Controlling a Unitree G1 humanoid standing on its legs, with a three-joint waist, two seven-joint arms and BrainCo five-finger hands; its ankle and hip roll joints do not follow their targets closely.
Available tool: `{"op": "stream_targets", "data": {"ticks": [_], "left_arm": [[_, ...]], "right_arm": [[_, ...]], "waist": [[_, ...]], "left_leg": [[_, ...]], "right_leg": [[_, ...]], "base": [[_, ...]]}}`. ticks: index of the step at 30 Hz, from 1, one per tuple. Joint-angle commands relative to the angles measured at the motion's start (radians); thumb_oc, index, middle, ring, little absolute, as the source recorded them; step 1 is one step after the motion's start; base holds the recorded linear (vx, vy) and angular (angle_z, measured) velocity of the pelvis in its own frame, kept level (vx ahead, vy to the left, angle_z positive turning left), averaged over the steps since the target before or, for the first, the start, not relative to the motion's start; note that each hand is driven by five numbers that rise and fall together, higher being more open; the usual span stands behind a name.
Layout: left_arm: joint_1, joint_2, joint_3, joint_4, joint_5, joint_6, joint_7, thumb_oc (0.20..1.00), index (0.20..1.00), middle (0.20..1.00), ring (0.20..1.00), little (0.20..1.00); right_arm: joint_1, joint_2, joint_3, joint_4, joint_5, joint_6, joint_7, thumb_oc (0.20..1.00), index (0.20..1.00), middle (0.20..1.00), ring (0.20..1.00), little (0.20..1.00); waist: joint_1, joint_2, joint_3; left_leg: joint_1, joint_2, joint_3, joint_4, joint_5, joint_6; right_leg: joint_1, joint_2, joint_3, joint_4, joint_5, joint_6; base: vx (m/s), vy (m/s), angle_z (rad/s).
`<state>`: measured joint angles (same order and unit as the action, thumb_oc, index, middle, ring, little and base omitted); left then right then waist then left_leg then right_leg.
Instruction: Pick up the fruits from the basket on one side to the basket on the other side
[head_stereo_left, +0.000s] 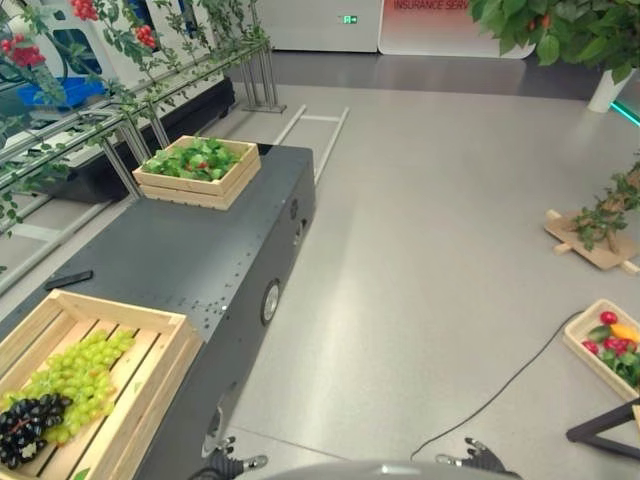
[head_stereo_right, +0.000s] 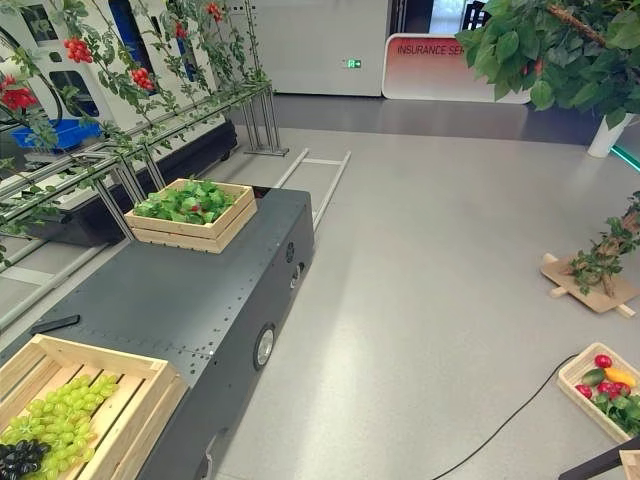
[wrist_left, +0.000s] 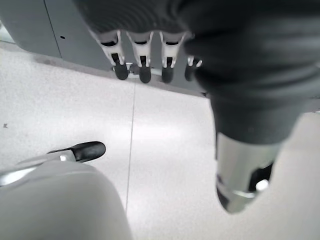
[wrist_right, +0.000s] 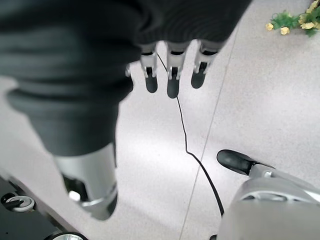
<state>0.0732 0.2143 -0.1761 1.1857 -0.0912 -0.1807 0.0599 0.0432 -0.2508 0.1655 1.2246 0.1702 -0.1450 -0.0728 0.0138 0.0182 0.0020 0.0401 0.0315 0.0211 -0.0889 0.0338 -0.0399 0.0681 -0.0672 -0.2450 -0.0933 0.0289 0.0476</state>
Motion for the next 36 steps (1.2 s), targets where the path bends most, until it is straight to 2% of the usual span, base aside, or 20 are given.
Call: {"op": "stream_targets", "data": {"ticks": [1, 10, 15, 18, 21, 22, 23, 24, 25, 26, 27, 28, 29, 30, 31, 33, 36], "left_arm": [[-0.057, 0.007, -0.007, 0.027, 0.009, -0.009, -0.004, 1.000, 1.000, 1.000, 1.000, 1.000], [-0.060, 0.006, 0.011, 0.028, -0.007, -0.005, 0.013, 1.000, 1.000, 1.000, 1.000, 1.000], [-0.058, 0.009, 0.010, 0.012, -0.016, -0.007, 0.014, 1.000, 1.000, 1.000, 1.000, 1.000], [-0.048, 0.009, 0.019, -0.009, -0.039, -0.013, 0.023, 1.000, 1.000, 1.000, 1.000, 1.000], [-0.048, 0.029, 0.022, -0.111, -0.067, -0.032, 0.055, 1.000, 1.000, 1.000, 1.000, 1.000], [-0.058, 0.041, 0.010, -0.193, -0.077, -0.041, 0.076, 1.000, 1.000, 1.000, 1.000, 1.000], [-0.058, 0.041, 0.010, -0.193, -0.077, -0.041, 0.076, 1.000, 1.000, 1.000, 1.000, 1.000], [-0.066, 0.044, 0.005, -0.218, -0.073, -0.043, 0.082, 1.000, 1.000, 1.000, 1.000, 1.000], [-0.070, 0.049, -0.002, -0.266, -0.065, -0.044, 0.086, 1.000, 1.000, 1.000, 1.000, 1.000], [-0.077, 0.053, -0.007, -0.278, -0.051, -0.046, 0.089, 1.000, 1.000, 1.000, 1.000, 1.000], [-0.081, 0.065, -0.008, -0.315, -0.038, -0.051, 0.100, 1.000, 1.000, 1.000, 1.000, 1.000], [-0.084, 0.080, -0.003, -0.373, -0.032, -0.060, 0.109, 1.000, 1.000, 1.000, 1.000, 1.000], [-0.084, 0.080, -0.003, -0.373, -0.032, -0.060, 0.109, 1.000, 1.000, 1.000, 1.000, 1.000], [-0.077, 0.092, 0.002, -0.420, -0.032, -0.063, 0.112, 1.000, 1.000, 1.000, 1.000, 1.000], [-0.062, 0.120, 0.041, -0.556, -0.063, -0.094, 0.124, 1.000, 1.000, 1.000, 1.000, 1.000], [-0.040, 0.155, 0.083, -0.698, -0.060, -0.106, 0.136, 1.000, 1.000, 1.000, 1.000, 1.000], [-0.010, 0.182, 0.185, -0.911, -0.124, -0.124, 0.152, 1.000, 1.000, 1.000, 1.000, 1.000]], "right_arm": [[-0.065, -0.004, 0.028, 0.024, 0.012, -0.002, 0.002, 1.000, 1.000, 1.000, 1.000, 1.000], [-0.064, -0.008, 0.032, 0.024, 0.008, 0.002, 0.004, 1.000, 1.000, 1.000, 1.000, 1.000], [-0.073, -0.018, 0.037, 0.017, 0.005, 0.002, 0.004, 1.000, 1.000, 1.000, 1.000, 1.000], [-0.091, -0.028, 0.045, -0.039, 0.027, -0.011, 0.002, 1.000, 1.000, 1.000, 1.000, 1.000], [-0.121, -0.058, 0.072, -0.225, 0.026, -0.034, -0.014, 1.000, 1.000, 1.000, 1.000, 1.000], [-0.128, -0.088, 0.064, -0.313, 0.025, -0.049, -0.037, 1.000, 1.000, 1.000, 1.000, 1.000], [-0.128, -0.088, 0.063, -0.314, 0.025, -0.049, -0.037, 1.000, 1.000, 1.000, 1.000, 1.000], [-0.127, -0.103, 0.053, -0.350, 0.025, -0.053, -0.046, 1.000, 1.000, 1.000, 1.000, 1.000], [-0.120, -0.117, 0.033, -0.391, 0.022, -0.055, -0.061, 1.000, 1.000, 1.000, 1.000, 1.000], [-0.118, -0.121, 0.018, -0.413, 0.023, -0.059, -0.075, 1.000, 1.000, 1.000, 1.000, 1.000], [-0.110, -0.128, 0.002, -0.461, 0.027, -0.066, -0.090, 1.000, 1.000, 1.000, 1.000, 1.000], [-0.101, -0.135, -0.018, -0.523, 0.034, -0.081, -0.106, 1.000, 1.000, 1.000, 1.000, 1.000], [-0.101, -0.135, -0.018, -0.523, 0.034, -0.081, -0.106, 1.000, 1.000, 1.000, 1.000, 1.000], [-0.080, -0.133, -0.037, -0.582, 0.036, -0.087, -0.120, 1.000, 1.000, 1.000, 1.000, 1.000], [-0.061, -0.137, -0.066, -0.722, 0.040, -0.111, -0.131, 1.000, 1.000, 1.000, 1.000, 1.000], [-0.062, -0.132, -0.086, -0.779, 0.030, -0.124, -0.148, 1.000, 1.000, 1.000, 1.000, 1.000], [-0.087, -0.112, -0.096, -0.877, 0.024, -0.140, -0.169, 1.000, 1.000, 1.000, 1.000, 1.000]], "waist": [[0.014, -0.055, 0.013], [0.017, -0.053, 0.022], [0.027, -0.053, 0.048], [0.037, -0.046, 0.055], [0.050, -0.043, 0.085], [0.055, -0.045, 0.114], [0.053, -0.045, 0.111], [0.043, -0.047, 0.117], [0.024, -0.049, 0.109], [0.011, -0.050, 0.104], [-0.001, -0.046, 0.097], [-0.006, -0.040, 0.094], [-0.006, -0.040, 0.094], [-0.010, -0.032, 0.088], [0.012, -0.017, 0.078], [0.032, -0.021, 0.068], [0.077, -0.047, 0.065]], "left_leg": [[0.031, 0.004, -0.007, 0.002, -0.073, -0.019], [0.039, 0.017, -0.010, 0.004, -0.057, -0.025], [-0.008, 0.019, -0.027, 0.072, -0.062, -0.031], [-0.015, 0.021, -0.054, 0.049, -0.045, -0.033], [-0.075, 0.006, -0.077, 0.083, -0.026, -0.037], [-0.144, 0.002, -0.037, 0.147, -0.008, -0.052], [-0.150, 0.001, -0.039, 0.147, -0.006, -0.051], [-0.165, 0.029, 0.043, 0.168, 0.000, -0.056], [-0.164, 0.080, 0.165, 0.179, 0.010, -0.061], [-0.157, 0.125, 0.255, 0.198, 0.013, -0.064], [-0.135, 0.170, 0.328, 0.208, 0.000, -0.082], [-0.124, 0.200, 0.387, 0.198, 0.014, -0.090], [-0.124, 0.200, 0.387, 0.198, 0.014, -0.090], [-0.111, 0.205, 0.401, 0.155, 0.035, -0.100], [-0.108, 0.178, 0.349, 0.085, 0.048, -0.097], [-0.107, 0.144, 0.300, 0.056, 0.042, -0.085], [-0.110, 0.107, 0.266, 0.054, 0.026, -0.064]], "right_leg": [[0.006, -0.037, 0.042, 0.006, -0.020, 0.066], [0.007, -0.026, 0.044, 0.006, -0.028, 0.056], [0.006, -0.022, 0.040, 0.006, -0.029, 0.044], [-0.002, -0.011, 0.032, 0.006, -0.032, 0.039], [-0.030, -0.015, 0.018, 0.006, -0.025, 0.036], [-0.041, -0.039, -0.036, 0.006, -0.018, 0.037], [-0.045, -0.040, -0.038, 0.006, -0.017, 0.037], [-0.048, -0.056, -0.075, 0.006, -0.011, 0.041], [-0.049, -0.072, -0.126, 0.006, -0.007, 0.048], [-0.042, -0.082, -0.169, 0.006, -0.006, 0.050], [-0.022, -0.083, -0.199, 0.006, -0.023, 0.058], [-0.009, -0.086, -0.242, 0.008, -0.029, 0.058], [-0.009, -0.086, -0.242, 0.008, -0.029, 0.058], [0.006, -0.084, -0.276, 0.008, -0.032, 0.060], [0.026, -0.089, -0.314, 0.009, -0.035, 0.068], [0.043, -0.104, -0.336, 0.011, -0.033, 0.072], [0.058, -0.125, -0.347, 0.013, -0.034, 0.077]], "base": [[0.00, 0.000, 0.00], [-0.01, -0.021, 0.00], [-0.07, -0.063, 0.11], [-0.08, -0.078, 0.15], [-0.20, -0.049, 0.14], [-0.25, -0.024, 0.39], [-0.23, -0.003, 0.46], [-0.10, -0.001, 1.01], [-0.11, -0.028, 1.38], [0.00, -0.061, 1.49], [0.00, -0.047, 1.50], [0.02, -0.023, 1.36], [-0.04, 0.026, 1.45], [0.03, 0.120, 1.46], [0.06, 0.172, 1.64], [0.12, 0.179, 1.37], [0.11, 0.140, 1.01]]}}
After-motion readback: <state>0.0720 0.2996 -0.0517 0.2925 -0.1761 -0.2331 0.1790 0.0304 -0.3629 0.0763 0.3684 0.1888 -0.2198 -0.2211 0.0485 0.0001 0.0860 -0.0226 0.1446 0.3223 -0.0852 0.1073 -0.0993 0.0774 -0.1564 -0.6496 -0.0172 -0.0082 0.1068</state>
